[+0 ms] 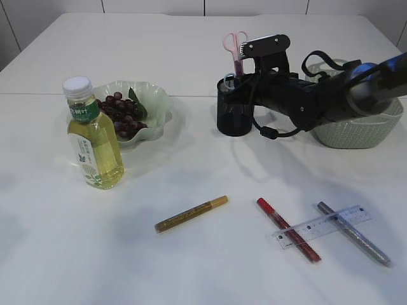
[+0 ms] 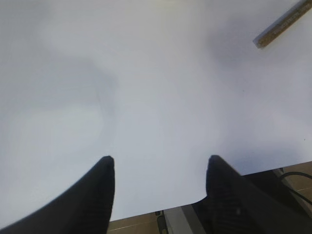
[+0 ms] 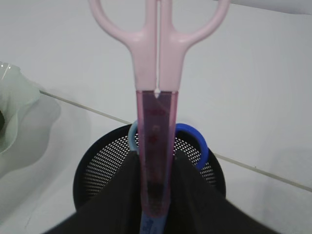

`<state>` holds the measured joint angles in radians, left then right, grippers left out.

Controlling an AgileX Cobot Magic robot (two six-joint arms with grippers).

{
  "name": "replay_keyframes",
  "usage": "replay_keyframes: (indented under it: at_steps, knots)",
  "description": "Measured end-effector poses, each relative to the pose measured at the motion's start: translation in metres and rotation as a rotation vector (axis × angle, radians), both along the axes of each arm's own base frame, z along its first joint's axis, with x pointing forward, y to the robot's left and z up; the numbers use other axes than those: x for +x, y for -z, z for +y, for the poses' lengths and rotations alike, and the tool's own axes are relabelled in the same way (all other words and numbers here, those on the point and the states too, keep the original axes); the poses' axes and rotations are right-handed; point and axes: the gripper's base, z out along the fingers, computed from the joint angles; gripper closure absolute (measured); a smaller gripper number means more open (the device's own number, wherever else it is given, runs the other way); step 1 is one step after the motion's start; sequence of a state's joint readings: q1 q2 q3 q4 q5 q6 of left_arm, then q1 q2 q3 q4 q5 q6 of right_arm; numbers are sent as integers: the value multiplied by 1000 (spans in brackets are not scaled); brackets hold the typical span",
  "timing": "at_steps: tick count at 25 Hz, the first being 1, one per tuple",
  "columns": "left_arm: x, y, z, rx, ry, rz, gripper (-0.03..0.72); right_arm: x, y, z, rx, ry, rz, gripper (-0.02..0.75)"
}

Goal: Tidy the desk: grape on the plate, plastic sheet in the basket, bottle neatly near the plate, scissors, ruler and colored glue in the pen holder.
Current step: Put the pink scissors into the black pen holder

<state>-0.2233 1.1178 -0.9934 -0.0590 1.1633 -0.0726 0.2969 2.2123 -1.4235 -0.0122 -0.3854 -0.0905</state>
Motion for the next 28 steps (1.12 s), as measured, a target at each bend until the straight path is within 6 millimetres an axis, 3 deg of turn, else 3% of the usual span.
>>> replay_keyframes:
  at_steps: [28]
  knots:
    - [0, 0, 0, 0, 0, 0, 253, 0, 0, 0, -7, -2, 0, 519]
